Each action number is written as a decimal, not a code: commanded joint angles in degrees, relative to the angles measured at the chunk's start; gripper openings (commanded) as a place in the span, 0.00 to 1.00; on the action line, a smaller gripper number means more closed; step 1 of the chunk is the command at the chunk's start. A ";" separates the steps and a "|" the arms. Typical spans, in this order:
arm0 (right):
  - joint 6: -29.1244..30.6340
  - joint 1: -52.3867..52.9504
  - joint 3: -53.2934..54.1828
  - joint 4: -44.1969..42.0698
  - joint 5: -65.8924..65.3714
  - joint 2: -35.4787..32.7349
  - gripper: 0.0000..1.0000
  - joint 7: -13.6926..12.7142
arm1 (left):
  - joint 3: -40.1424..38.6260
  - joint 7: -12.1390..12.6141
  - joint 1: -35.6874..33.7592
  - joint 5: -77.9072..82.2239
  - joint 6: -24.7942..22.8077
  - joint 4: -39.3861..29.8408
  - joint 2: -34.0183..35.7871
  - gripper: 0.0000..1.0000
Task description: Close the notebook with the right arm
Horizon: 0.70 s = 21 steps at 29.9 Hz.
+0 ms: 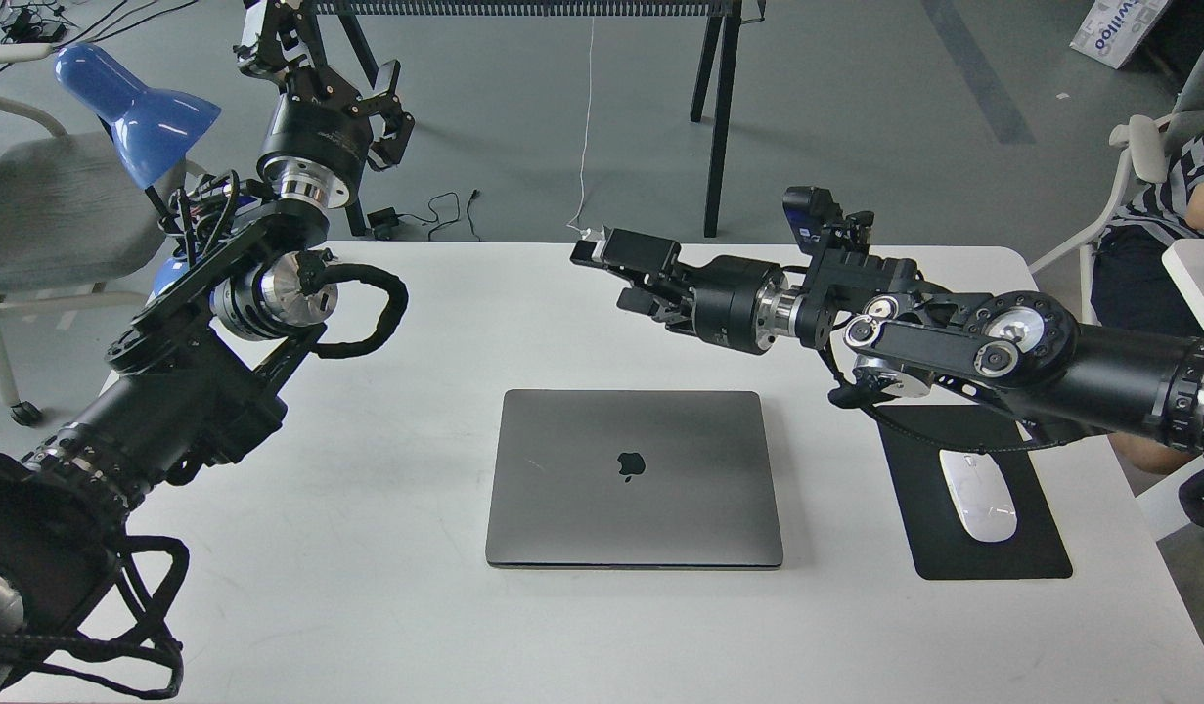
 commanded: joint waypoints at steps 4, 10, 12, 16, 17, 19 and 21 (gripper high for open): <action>-1.73 -2.28 20.25 -12.37 1.47 0.01 1.00 -0.08 | 0.00 0.00 -0.01 -0.05 0.00 0.05 0.00 1.00; -4.36 -4.22 24.94 -15.55 14.55 0.19 1.00 -0.08 | 0.00 0.00 -0.01 -0.05 0.00 0.05 0.00 1.00; -4.72 -5.18 25.55 -15.55 18.34 0.19 1.00 -0.08 | 0.00 0.00 -0.01 -0.05 0.00 0.05 0.00 1.00; -3.93 -7.56 27.31 -15.29 22.13 0.19 1.00 0.09 | 0.00 0.00 -0.01 -0.05 0.00 -0.04 -0.09 1.00; -3.41 -8.52 28.44 -15.29 22.57 0.19 1.00 0.27 | 0.00 0.00 -0.01 -0.05 0.00 -0.04 -0.09 1.00; -0.43 -10.80 31.60 -15.29 22.57 0.19 1.00 0.62 | 0.00 0.00 -0.01 -0.05 0.00 0.05 0.00 1.00; 3.79 -12.65 34.77 -15.29 22.57 0.19 1.00 0.79 | 0.00 0.00 -0.01 -0.05 0.00 -0.04 -0.09 1.00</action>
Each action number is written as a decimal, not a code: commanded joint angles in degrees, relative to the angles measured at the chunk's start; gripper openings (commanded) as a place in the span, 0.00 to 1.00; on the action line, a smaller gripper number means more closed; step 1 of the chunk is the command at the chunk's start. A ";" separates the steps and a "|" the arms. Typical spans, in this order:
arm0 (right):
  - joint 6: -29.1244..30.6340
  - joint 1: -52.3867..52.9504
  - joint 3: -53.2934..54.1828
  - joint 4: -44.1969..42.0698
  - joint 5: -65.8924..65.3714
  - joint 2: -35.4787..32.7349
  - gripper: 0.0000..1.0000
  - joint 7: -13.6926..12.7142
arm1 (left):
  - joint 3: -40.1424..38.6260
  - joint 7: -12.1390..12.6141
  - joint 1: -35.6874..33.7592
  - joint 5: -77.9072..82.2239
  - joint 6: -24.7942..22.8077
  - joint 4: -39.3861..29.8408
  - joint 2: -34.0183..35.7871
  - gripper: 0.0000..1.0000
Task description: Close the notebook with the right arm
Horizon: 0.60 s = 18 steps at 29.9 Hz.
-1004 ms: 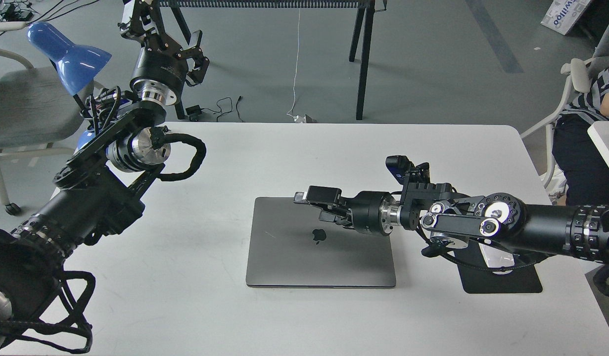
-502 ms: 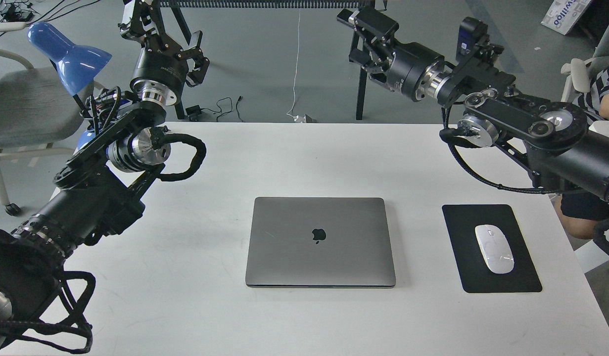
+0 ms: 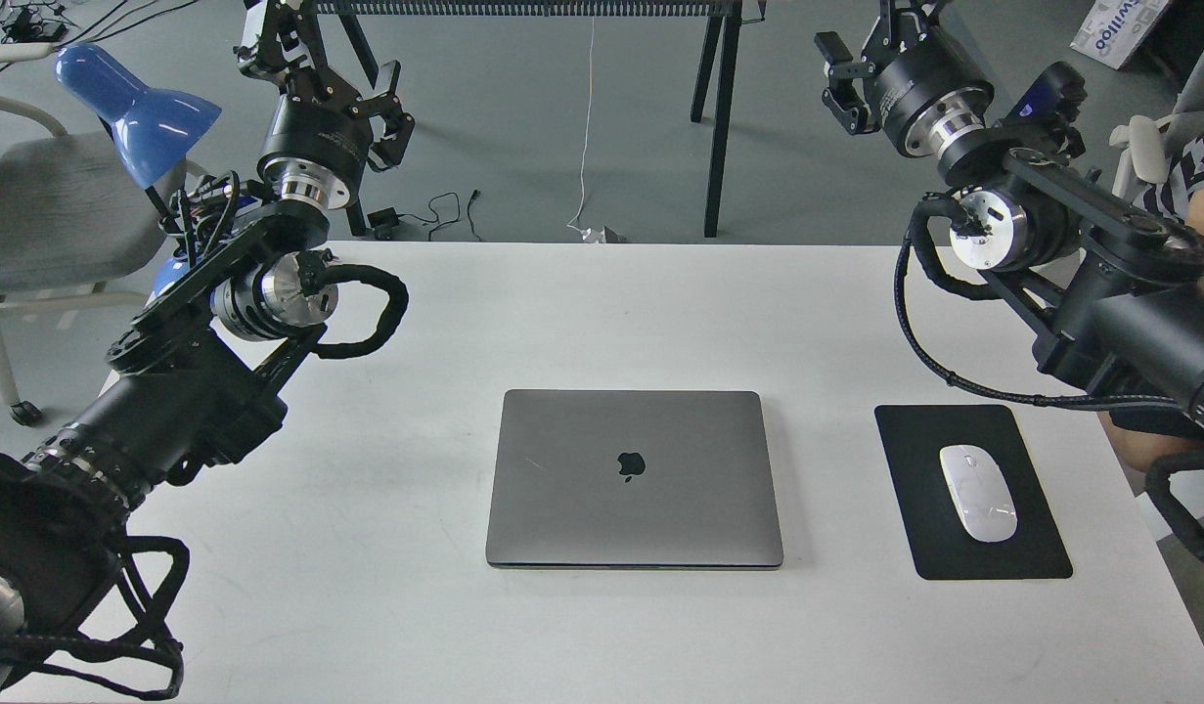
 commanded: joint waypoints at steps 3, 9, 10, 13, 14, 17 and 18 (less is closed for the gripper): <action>7.40 -3.80 7.53 -0.60 -0.01 -0.01 1.00 0.32 | 0.00 0.00 -0.01 -0.01 0.00 0.07 -0.02 1.00; 6.61 -4.85 13.24 -3.86 0.60 1.04 1.00 0.23 | 0.00 0.00 -0.01 -0.01 0.00 -0.02 -0.02 1.00; 6.44 -5.37 14.38 -3.94 0.61 1.57 1.00 0.32 | 0.00 0.00 -0.01 -0.01 0.00 -0.02 -0.02 1.00; 5.65 -6.69 18.87 -4.30 0.61 2.19 1.00 0.23 | 0.00 0.00 -0.01 -0.01 0.00 -0.02 -0.02 1.00; 4.51 -6.87 19.31 -4.56 0.61 2.28 1.00 0.15 | 0.00 0.00 -0.01 -0.01 0.00 -0.02 -0.02 1.00; 3.54 -7.14 19.05 -4.39 0.52 2.89 1.00 0.15 | 0.00 0.00 -0.01 -0.01 0.00 -0.02 -0.02 1.00; 3.36 -7.14 19.05 -4.56 0.52 3.24 1.00 0.15 | 0.00 0.00 -0.01 -0.01 0.00 -0.02 -0.02 1.00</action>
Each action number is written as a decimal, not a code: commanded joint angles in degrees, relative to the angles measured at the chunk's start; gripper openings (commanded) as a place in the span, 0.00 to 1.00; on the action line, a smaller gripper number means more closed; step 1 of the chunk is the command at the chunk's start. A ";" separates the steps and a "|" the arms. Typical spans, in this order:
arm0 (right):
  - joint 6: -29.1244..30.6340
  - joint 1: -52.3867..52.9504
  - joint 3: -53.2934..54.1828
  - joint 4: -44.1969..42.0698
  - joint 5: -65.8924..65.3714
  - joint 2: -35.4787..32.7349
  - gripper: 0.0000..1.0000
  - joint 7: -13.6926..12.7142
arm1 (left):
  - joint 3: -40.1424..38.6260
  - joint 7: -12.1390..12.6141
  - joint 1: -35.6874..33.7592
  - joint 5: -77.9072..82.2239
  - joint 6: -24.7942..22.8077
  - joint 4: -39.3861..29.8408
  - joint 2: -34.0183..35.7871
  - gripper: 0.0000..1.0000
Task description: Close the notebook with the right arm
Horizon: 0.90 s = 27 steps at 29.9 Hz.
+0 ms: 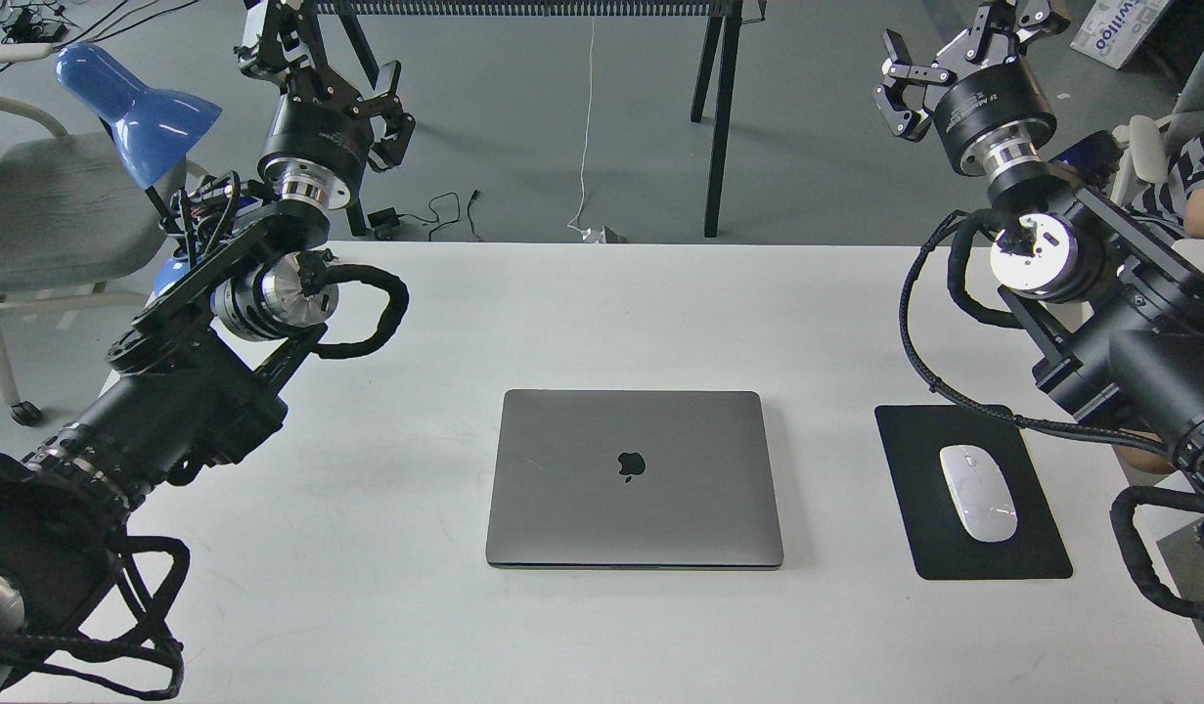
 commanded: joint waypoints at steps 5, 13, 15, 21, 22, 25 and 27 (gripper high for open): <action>-0.85 -0.29 -1.64 -0.12 -0.16 1.42 1.00 0.07 | 0.00 0.00 -0.01 0.00 0.00 0.00 0.01 1.00; -2.69 -0.38 -2.35 -0.03 -0.16 3.44 1.00 0.07 | 0.00 0.00 -0.01 0.00 0.00 0.00 0.01 1.00; -2.78 -0.38 -2.18 0.15 -0.16 3.53 1.00 0.07 | 0.00 0.00 -0.01 0.00 0.00 0.00 0.01 1.00; -2.78 -0.82 -1.03 0.50 -0.07 4.23 1.00 0.15 | -0.09 0.00 -0.01 0.00 0.00 0.00 0.01 1.00; -2.78 -0.73 -1.03 0.59 0.01 4.41 1.00 0.15 | -0.09 0.00 -0.01 0.00 0.00 0.00 0.01 1.00; -2.78 -0.73 -0.86 0.59 0.01 4.85 1.00 0.33 | 0.00 0.00 -0.01 0.00 0.00 0.00 0.01 1.00; -2.78 -0.73 -0.42 0.67 0.01 4.85 1.00 0.33 | 0.00 0.00 -0.01 0.00 0.00 0.00 0.01 1.00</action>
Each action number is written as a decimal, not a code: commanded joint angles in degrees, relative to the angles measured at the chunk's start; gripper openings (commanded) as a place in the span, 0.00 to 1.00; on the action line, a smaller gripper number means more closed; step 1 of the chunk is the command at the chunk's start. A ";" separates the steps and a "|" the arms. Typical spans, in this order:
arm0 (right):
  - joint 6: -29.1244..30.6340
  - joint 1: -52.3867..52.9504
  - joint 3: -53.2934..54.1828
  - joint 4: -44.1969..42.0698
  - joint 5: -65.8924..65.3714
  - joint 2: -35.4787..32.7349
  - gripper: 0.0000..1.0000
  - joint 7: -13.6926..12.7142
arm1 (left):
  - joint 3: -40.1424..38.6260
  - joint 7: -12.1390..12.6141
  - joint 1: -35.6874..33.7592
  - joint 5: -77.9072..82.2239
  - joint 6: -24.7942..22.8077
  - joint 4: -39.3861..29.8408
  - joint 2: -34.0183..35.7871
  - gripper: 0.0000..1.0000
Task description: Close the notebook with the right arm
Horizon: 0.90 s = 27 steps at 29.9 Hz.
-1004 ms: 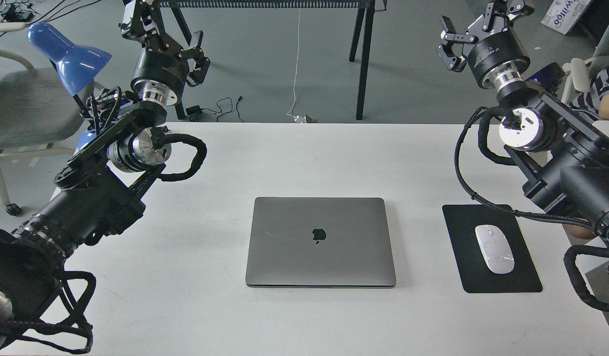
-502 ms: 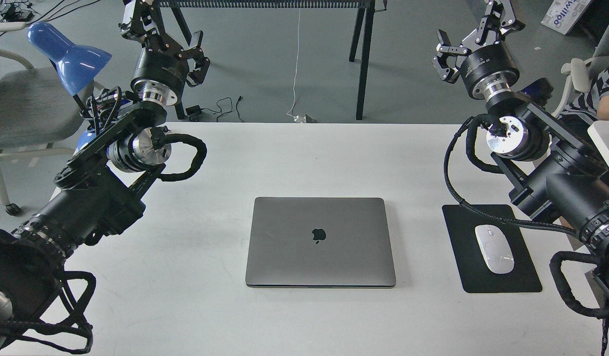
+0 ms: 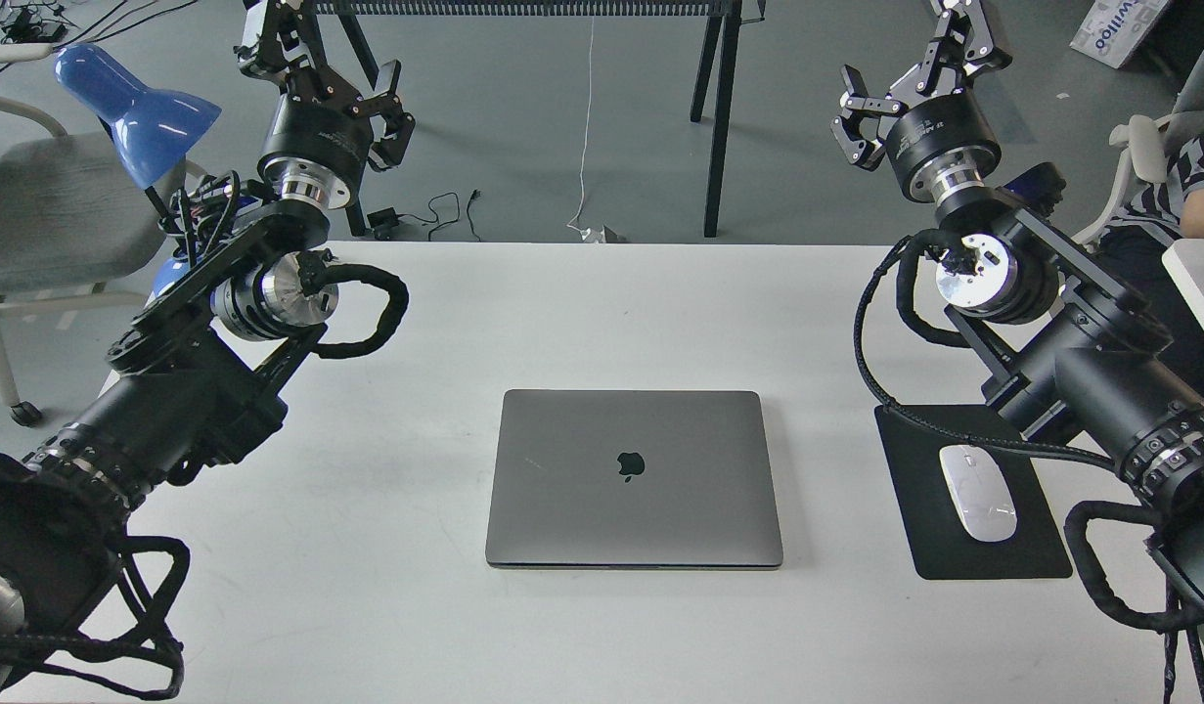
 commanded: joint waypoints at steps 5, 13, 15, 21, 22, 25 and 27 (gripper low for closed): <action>0.01 0.16 0.36 0.35 -0.08 0.47 1.00 0.15 | 0.06 0.00 0.00 0.00 0.00 0.00 0.00 1.00; -0.08 0.16 0.45 0.35 0.01 0.38 1.00 0.15 | -0.03 0.00 0.00 0.00 0.00 0.00 0.00 1.00; -0.08 0.16 0.45 0.35 0.01 0.47 1.00 0.15 | 0.06 0.00 0.00 0.00 0.00 0.00 0.00 1.00; -0.08 0.25 0.54 0.43 0.01 0.38 1.00 0.16 | 0.06 0.00 0.00 0.00 0.00 0.00 0.00 1.00; -0.08 0.25 0.54 0.52 0.01 0.38 1.00 0.24 | 0.06 0.00 0.00 0.00 0.00 0.00 0.00 1.00; -0.08 0.34 0.54 0.96 0.01 0.12 1.00 0.15 | 0.06 0.00 0.00 0.00 0.00 0.00 0.00 1.00; -0.08 0.34 0.54 1.31 0.01 0.12 1.00 0.15 | -0.03 0.00 0.00 0.00 0.00 0.00 0.00 1.00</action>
